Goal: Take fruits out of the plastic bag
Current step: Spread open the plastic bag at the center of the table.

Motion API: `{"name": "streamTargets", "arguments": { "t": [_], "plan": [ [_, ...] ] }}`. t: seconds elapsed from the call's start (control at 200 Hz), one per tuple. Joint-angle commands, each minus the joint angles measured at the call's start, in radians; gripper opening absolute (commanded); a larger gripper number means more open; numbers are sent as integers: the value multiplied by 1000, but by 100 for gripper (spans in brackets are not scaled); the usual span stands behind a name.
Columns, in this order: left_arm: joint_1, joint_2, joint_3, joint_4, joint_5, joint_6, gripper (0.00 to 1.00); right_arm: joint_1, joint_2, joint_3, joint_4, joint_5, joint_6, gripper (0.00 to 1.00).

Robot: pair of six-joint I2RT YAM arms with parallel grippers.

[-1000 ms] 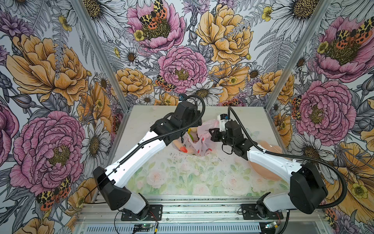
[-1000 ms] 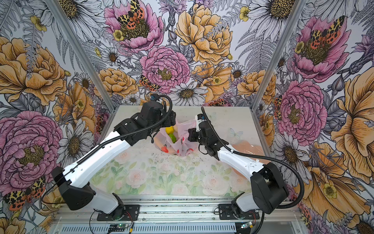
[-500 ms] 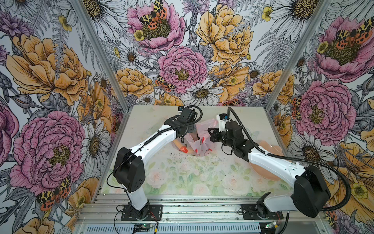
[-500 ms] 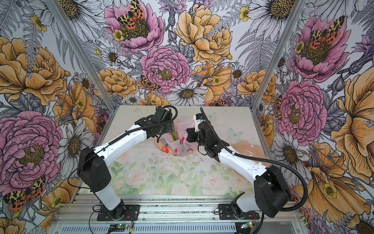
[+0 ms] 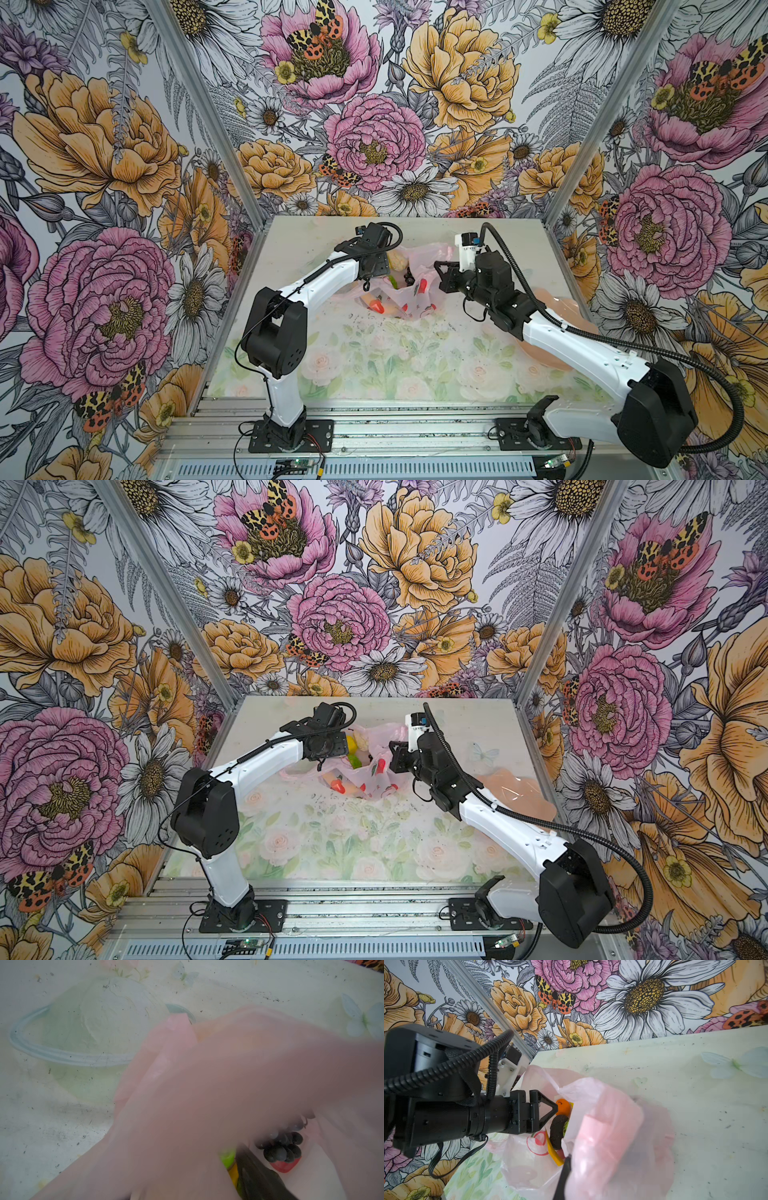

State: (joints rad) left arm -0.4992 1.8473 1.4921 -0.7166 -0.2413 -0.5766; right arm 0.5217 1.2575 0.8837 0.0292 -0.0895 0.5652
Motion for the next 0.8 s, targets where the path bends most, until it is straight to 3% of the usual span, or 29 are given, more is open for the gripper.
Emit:
{"name": "streamTargets", "arguments": {
  "t": [0.0, 0.16, 0.275, 0.44, 0.55, 0.661, 0.721, 0.796],
  "plan": [
    [19, -3, -46, 66, 86, 5, 56, -53, -16, -23, 30, -37, 46, 0],
    [43, -140, -184, 204, 151, 2, 15, -145, 28, -38, 67, -108, 101, 0],
    [83, -298, -350, 364, 220, -6, 0, -250, 82, -47, 131, -204, 159, 0],
    [187, -496, -607, 613, 345, -59, 0, -389, 212, -72, 275, -345, 275, 0],
    [175, -515, -639, 639, 376, -33, 0, -371, 280, -41, 279, -385, 277, 0],
    [113, -498, -615, 639, 374, 5, 0, -321, 257, -13, 201, -363, 201, 0],
    [77, -481, -582, 610, 348, 30, 0, -302, 219, -5, 146, -342, 155, 14],
    [56, -449, -537, 571, 329, 49, 0, -286, 154, -3, 48, -297, 86, 42]
  ]
}}
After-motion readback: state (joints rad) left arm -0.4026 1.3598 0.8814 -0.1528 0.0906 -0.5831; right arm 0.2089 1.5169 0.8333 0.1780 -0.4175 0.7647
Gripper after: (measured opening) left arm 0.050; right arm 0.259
